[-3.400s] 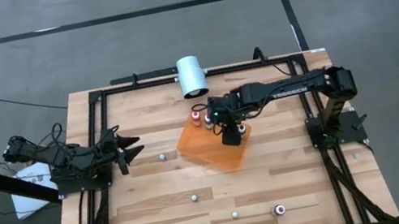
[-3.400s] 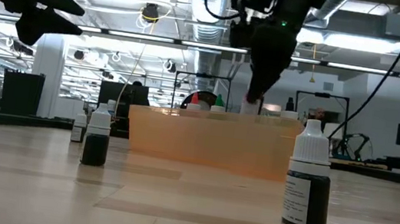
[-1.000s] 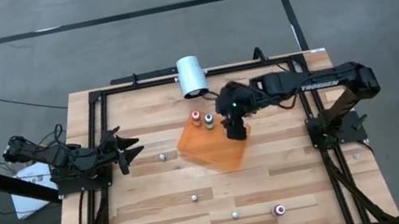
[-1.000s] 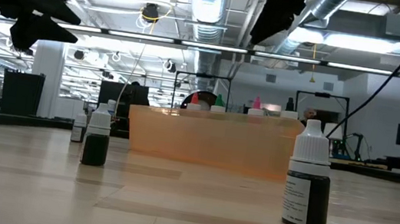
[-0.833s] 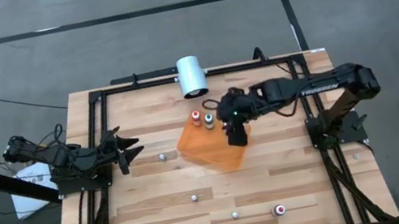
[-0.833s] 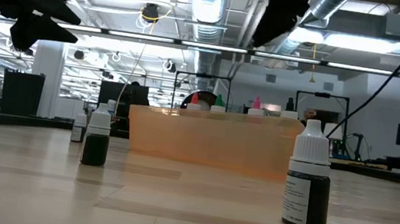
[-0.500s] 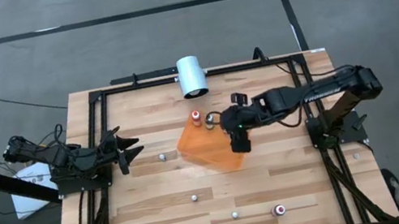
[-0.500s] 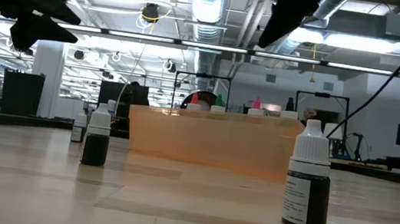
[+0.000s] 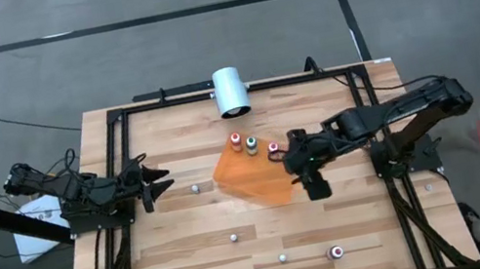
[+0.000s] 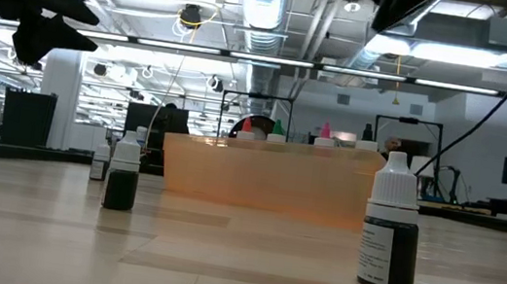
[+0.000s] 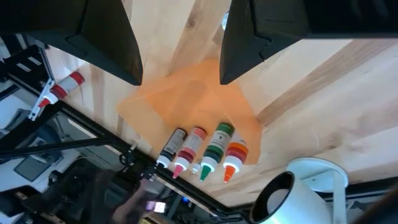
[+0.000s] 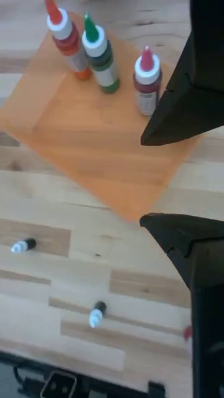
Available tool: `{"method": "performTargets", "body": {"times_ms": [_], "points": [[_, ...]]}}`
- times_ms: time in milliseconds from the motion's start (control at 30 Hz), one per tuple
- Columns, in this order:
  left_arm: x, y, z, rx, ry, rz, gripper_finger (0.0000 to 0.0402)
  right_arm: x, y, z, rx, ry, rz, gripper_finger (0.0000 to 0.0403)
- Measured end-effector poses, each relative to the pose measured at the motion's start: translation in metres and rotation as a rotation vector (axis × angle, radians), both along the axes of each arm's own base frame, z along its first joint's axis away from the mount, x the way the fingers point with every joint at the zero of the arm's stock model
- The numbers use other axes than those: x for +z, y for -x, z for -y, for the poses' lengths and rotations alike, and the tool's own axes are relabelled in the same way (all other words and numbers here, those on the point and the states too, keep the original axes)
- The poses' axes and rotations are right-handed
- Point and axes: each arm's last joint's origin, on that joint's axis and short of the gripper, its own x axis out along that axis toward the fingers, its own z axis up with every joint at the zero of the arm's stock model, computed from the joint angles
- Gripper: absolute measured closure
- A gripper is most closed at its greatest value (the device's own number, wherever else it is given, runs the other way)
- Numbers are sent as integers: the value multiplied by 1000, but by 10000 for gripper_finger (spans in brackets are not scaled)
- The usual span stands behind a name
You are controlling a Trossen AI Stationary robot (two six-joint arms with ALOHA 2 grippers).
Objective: Pick & Place food coloring
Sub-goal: Put the red food coloring bottle into the bin
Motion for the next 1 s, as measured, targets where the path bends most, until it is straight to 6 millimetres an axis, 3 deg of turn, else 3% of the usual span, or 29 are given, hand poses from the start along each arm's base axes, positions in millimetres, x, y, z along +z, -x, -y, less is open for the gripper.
{"method": "performTargets", "body": {"times_ms": [433, 667, 1000], "points": [[0, 0, 0, -1, 4, 3, 195, 38, 54, -2, 9, -46, 98, 229], [0, 0, 0, 2, 12, 6, 195, 5, 82, 5, -97, -114, 151, 234], [0, 0, 0, 5, 18, 8, 195, -51, 120, -5, -105, -210, 116, 232]]}}
